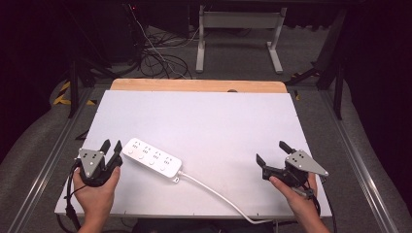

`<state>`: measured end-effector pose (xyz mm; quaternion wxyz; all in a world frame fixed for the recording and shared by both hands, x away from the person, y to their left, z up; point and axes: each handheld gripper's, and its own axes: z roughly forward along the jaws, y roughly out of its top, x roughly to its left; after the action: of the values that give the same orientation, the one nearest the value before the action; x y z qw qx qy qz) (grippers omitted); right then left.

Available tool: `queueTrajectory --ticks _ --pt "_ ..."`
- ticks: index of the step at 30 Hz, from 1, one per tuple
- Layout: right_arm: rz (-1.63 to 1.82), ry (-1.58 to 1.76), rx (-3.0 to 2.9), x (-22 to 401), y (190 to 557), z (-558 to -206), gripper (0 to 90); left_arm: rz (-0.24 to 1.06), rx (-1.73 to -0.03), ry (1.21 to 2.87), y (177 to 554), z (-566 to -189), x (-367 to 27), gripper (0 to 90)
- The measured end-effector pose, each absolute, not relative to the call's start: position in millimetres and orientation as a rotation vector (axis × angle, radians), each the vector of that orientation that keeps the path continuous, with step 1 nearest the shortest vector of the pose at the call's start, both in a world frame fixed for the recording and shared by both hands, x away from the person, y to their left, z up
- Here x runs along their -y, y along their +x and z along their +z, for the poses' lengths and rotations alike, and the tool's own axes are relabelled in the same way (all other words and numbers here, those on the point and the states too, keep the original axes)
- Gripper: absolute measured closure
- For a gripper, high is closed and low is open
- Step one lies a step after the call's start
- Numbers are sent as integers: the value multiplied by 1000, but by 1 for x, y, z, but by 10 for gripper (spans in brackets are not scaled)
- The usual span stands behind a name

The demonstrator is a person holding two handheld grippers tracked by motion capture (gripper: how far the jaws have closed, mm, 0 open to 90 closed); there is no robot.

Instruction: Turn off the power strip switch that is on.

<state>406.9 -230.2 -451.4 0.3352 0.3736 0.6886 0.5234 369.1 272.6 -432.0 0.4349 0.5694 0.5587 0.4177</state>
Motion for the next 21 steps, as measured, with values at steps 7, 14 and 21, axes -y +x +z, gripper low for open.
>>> queueTrajectory --ticks 7,14,21 --pt "1366 980 -1793 231 407 -451 94 1063 -1351 1382 372 -433 -271 280" --pt "1369 978 -1795 231 407 -451 94 1170 -1301 1298 372 -436 -270 73" --pt "1364 980 -1794 231 406 -451 93 1181 -1293 1301 373 -437 -268 45"
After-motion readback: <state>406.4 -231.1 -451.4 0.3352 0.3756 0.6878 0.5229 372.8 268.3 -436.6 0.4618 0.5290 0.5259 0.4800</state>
